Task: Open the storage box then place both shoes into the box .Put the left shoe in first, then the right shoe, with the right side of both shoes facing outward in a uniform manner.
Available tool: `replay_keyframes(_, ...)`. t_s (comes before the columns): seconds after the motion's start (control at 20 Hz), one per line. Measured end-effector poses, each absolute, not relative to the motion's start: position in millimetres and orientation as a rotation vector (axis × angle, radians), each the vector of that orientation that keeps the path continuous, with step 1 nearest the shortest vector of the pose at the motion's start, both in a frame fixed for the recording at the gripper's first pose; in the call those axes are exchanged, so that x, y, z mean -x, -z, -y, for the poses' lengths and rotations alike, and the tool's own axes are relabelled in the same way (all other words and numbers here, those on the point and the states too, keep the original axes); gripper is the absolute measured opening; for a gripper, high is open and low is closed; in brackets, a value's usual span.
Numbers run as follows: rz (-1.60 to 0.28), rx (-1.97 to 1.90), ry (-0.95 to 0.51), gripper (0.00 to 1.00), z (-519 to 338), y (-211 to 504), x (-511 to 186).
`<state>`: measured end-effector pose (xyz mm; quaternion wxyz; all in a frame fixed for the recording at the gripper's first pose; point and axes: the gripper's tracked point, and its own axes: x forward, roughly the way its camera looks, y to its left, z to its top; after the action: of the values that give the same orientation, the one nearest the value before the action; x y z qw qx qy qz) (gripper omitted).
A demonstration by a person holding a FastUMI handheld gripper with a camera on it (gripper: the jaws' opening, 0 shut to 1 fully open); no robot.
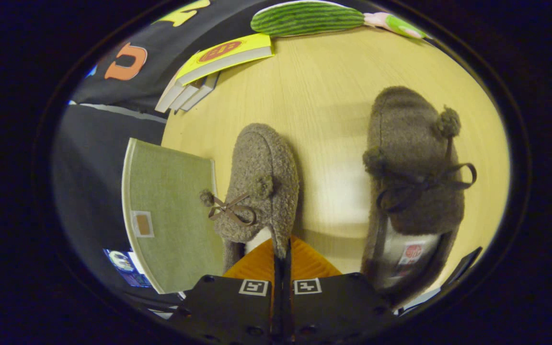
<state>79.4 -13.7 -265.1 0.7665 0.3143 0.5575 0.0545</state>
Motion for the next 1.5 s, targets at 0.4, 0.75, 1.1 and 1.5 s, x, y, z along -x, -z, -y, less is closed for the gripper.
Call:
replay_keyframes(0.4,-1.048,-0.696,-0.227,0.06,-36,142,-10)
replay_keyframes(0.75,-0.908,-0.623,-0.388,0.06,-113,22,-20)
replay_keyframes(1.1,-1.002,-0.564,-0.343,0.06,-210,48,-79)
replay_keyframes(1.5,-1.169,-0.579,-0.246,0.06,-251,149,-112)
